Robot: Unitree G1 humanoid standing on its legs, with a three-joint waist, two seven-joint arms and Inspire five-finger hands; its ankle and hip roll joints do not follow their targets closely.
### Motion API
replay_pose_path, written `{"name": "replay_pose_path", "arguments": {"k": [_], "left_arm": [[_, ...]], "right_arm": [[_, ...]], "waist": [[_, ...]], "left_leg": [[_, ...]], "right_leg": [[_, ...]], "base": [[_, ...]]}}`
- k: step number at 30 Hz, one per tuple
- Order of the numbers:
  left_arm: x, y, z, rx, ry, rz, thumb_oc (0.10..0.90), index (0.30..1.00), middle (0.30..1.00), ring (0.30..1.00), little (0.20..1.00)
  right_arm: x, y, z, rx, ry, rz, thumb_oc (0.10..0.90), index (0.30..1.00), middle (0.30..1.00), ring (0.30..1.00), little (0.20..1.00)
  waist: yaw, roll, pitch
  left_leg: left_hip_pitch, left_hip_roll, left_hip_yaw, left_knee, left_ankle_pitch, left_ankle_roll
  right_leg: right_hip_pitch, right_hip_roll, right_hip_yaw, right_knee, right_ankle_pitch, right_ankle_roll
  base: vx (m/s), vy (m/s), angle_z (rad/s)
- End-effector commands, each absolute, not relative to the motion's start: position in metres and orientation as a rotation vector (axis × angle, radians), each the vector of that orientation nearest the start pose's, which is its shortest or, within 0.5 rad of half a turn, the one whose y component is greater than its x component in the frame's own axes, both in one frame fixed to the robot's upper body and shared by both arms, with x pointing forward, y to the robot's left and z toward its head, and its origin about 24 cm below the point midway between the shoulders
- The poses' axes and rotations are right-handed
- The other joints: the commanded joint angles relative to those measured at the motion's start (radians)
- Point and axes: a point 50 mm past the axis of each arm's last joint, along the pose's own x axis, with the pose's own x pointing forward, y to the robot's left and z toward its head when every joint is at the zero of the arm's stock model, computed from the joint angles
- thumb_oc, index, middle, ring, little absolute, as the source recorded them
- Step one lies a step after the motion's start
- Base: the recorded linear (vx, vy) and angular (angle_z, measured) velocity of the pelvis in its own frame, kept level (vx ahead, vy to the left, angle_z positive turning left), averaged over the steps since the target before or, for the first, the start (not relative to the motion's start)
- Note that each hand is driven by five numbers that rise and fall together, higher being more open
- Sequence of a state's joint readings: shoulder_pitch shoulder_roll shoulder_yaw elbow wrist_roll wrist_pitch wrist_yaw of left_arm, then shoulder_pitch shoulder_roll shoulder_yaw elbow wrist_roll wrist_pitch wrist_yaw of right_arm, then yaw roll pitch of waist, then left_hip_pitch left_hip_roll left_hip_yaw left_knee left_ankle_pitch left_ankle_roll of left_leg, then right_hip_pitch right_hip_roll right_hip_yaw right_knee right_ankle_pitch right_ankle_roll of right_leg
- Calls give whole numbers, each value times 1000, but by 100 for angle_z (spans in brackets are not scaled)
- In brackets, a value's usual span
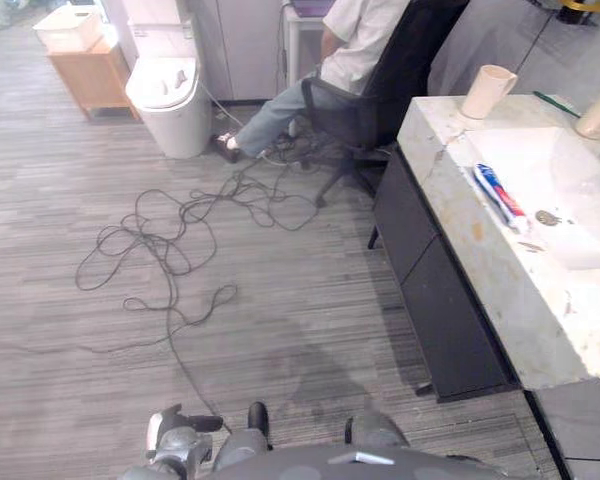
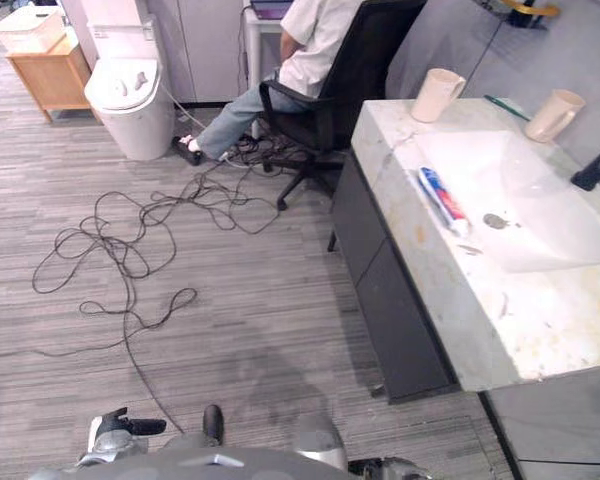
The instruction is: Organize the bathroom.
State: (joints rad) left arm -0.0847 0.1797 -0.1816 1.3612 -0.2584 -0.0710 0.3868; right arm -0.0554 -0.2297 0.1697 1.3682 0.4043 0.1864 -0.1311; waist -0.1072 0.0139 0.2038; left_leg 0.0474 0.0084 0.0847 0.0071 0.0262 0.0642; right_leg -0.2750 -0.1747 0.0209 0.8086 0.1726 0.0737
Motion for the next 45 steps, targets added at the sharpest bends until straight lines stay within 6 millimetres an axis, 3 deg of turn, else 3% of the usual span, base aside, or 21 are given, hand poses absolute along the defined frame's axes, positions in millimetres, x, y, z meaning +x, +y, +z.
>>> {"name": "replay_pose_path", "arguments": {"k": [1, 2, 4, 6, 9, 12, 14, 16, 17, 18, 19, 22, 24, 25, 26, 28, 29, 34, 36, 39, 45], "left_arm": [[104, 261, -148, 394, 1109, 536, 800, 900, 900, 900, 900], [109, 264, -146, 379, 1086, 564, 800, 900, 900, 900, 900], [114, 265, -144, 386, 1062, 565, 800, 900, 900, 900, 900], [126, 260, -141, 419, 1015, 540, 800, 900, 900, 900, 900], [130, 259, -140, 430, 1004, 539, 800, 900, 900, 900, 900], [131, 259, -139, 432, 983, 554, 800, 900, 900, 900, 900], [131, 256, -140, 419, 986, 537, 800, 900, 900, 900, 900], [133, 255, -140, 438, 977, 512, 800, 900, 900, 900, 900], [133, 250, -141, 439, 979, 506, 800, 900, 900, 900, 900], [133, 246, -142, 439, 993, 500, 800, 900, 900, 900, 900], [134, 246, -142, 436, 998, 503, 800, 900, 900, 900, 900], [136, 243, -142, 453, 1004, 496, 800, 900, 900, 900, 900], [136, 242, -142, 457, 1009, 514, 800, 900, 900, 900, 900], [129, 243, -143, 455, 1014, 522, 800, 900, 900, 900, 900], [129, 243, -143, 455, 1014, 522, 800, 900, 900, 900, 900], [119, 248, -145, 450, 1022, 555, 800, 900, 900, 900, 900], [114, 250, -146, 434, 1034, 575, 800, 900, 900, 900, 900], [112, 251, -147, 496, 1042, 483, 800, 900, 900, 900, 900], [110, 254, -147, 502, 1057, 484, 800, 900, 900, 900, 900], [104, 263, -145, 491, 1062, 524, 800, 900, 900, 900, 900], [105, 267, -144, 519, 1044, 491, 800, 900, 900, 900, 900]], "right_arm": [[70, -248, -164, -124, 1439, -333, 800, 900, 900, 900, 900], [69, -244, -165, -157, 1433, -293, 800, 900, 900, 900, 900], [68, -242, -166, -158, 1422, -290, 800, 900, 900, 900, 900], [63, -243, -166, -140, 1409, -316, 800, 900, 900, 900, 900], [60, -243, -167, -120, 1421, -335, 800, 900, 900, 900, 900], [55, -244, -167, -83, 1446, -368, 800, 900, 900, 900, 900], [48, -250, -166, -59, 1467, -418, 800, 900, 900, 900, 900], [47, -250, -166, -37, 1469, -436, 800, 900, 900, 900, 900], [47, -254, -165, -38, 1478, -428, 800, 900, 900, 900, 900], [50, -255, -165, -48, 1469, -415, 800, 900, 900, 900, 900], [52, -255, -164, -42, 1464, -419, 800, 900, 900, 900, 900], [56, -254, -164, -45, 1446, -410, 800, 900, 900, 900, 900], [63, -248, -165, -79, 1427, -372, 800, 900, 900, 900, 900], [71, -244, -165, -94, 1404, -370, 800, 900, 900, 900, 900], [71, -244, -165, -94, 1404, -370, 800, 900, 900, 900, 900], [80, -242, -164, -125, 1387, -339, 800, 900, 900, 900, 900], [80, -243, -164, -132, 1379, -343, 800, 900, 900, 900, 900], [79, -245, -163, -88, 1368, -402, 800, 900, 900, 900, 900], [80, -244, -163, -131, 1354, -388, 800, 900, 900, 900, 900], [84, -243, -163, -179, 1333, -370, 800, 900, 900, 900, 900], [86, -238, -163, -188, 1320, -376, 800, 900, 900, 900, 900]], "waist": [[-18, 24, 0], [-33, -6, 1], [-41, -18, 5], [-71, -58, 0], [-78, -64, 10], [-80, -65, -1], [-101, -47, -32], [-106, -50, -41], [-103, -58, -50], [-89, -74, -58], [-89, -83, -64], [-71, -87, -68], [-55, -90, -69], [-25, -71, -55], [-25, -71, -55], [14, -58, -50], [20, -58, -47], [0, -13, -62], [-2, 4, -54], [28, -1, -48], [52, -5, -67]], "left_leg": [[6, 33, 23, -3, 8, -28], [39, 6, 48, -12, -16, -30], [59, -5, 64, -22, -32, -34], [102, -72, 89, -40, -80, -41], [139, -77, 92, -17, -122, -46], [174, -88, 86, 99, -199, -46], [179, -48, 99, 312, -84, -114], [157, -38, 109, 382, -37, -132], [64, -19, 103, 608, 76, -176], [-71, -38, 84, 776, 97, -174], [-103, -45, 86, 786, 93, -167], [-196, -23, 62, 727, 45, -119], [-215, 3, 38, 549, 11, -70], [-203, 1, -71, 239, 10, -53], [-203, 1, -71, 239, 10, -53], [-206, -4, -246, 27, 66, -68], [-218, -23, -254, 48, 59, -64], [-97, -23, -202, -45, 44, -52], [-33, -24, -133, -44, 15, -36], [5, -5, 1, -55, -15, -40], [31, 33, 139, -85, -13, -46]], "right_leg": [[-4, 52, -25, -98, 15, 33], [2, 54, -86, -342, 1, 49], [28, 70, -129, -505, -44, 47], [7, 106, -192, -797, 77, 79], [-17, 112, -245, -870, 135, 89], [6, 126, -243, -809, 86, 40], [67, 146, -227, -812, 43, -17], [88, 145, -217, -818, 30, -31], [156, 163, -171, -833, 3, -60], [202, 162, -132, -831, -15, -79], [212, 159, -117, -835, -18, -81], [249, 176, -49, -837, -38, -87], [271, 187, 27, -819, -81, -86], [295, 217, 118, -793, -126, -72], [295, 217, 118, -793, -126, -72], [309, 248, 222, -782, -146, -61], [310, 249, 248, -769, -155, -53], [255, 199, 187, -720, -145, -12], [215, 150, 66, -674, -143, 2], [193, 80, -120, -691, -123, 36], [216, 31, -210, -725, -106, 55]], "base": [[490, 115, -9], [445, 34, -4], [407, -3, -14], [530, 11, -8], [434, -16, 1], [505, -35, -21], [338, -23, -29], [297, -50, -2], [584, -32, -23], [534, -6, -46], [403, 91, -106], [249, 119, -146], [329, 302, -152], [358, 369, -107], [314, 346, -145], [270, 263, -201], [313, 369, -275], [194, 255, -202], [83, 219, -69], [9, 80, -130], [7, -64, -137]]}}
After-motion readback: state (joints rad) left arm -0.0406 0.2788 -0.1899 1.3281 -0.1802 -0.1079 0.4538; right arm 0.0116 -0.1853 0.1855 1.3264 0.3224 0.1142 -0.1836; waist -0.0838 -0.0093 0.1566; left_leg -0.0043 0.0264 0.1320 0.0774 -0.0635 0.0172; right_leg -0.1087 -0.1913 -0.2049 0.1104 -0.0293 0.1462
